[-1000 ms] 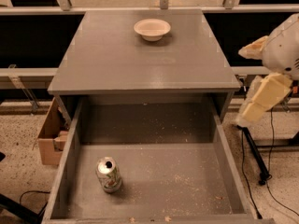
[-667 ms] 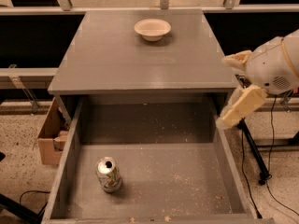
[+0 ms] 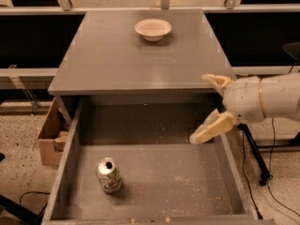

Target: Pick 7up can from top drawer and place on counter

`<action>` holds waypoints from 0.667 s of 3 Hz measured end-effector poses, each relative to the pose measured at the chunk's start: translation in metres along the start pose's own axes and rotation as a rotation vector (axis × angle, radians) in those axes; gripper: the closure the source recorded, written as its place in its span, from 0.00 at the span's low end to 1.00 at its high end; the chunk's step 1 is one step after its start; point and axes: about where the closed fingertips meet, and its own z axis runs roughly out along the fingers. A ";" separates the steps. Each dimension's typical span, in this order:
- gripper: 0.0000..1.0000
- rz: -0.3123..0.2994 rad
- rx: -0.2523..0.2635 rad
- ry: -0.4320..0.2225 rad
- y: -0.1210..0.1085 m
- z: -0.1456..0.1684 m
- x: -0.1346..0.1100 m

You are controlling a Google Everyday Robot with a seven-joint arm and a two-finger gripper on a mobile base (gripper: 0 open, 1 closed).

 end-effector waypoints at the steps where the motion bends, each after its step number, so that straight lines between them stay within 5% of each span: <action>1: 0.00 0.003 0.005 -0.010 0.007 0.000 0.003; 2: 0.00 0.006 0.004 -0.023 0.006 0.005 0.005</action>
Offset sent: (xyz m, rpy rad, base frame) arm 0.0009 -0.0006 -0.0140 0.0441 -0.0070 -0.0096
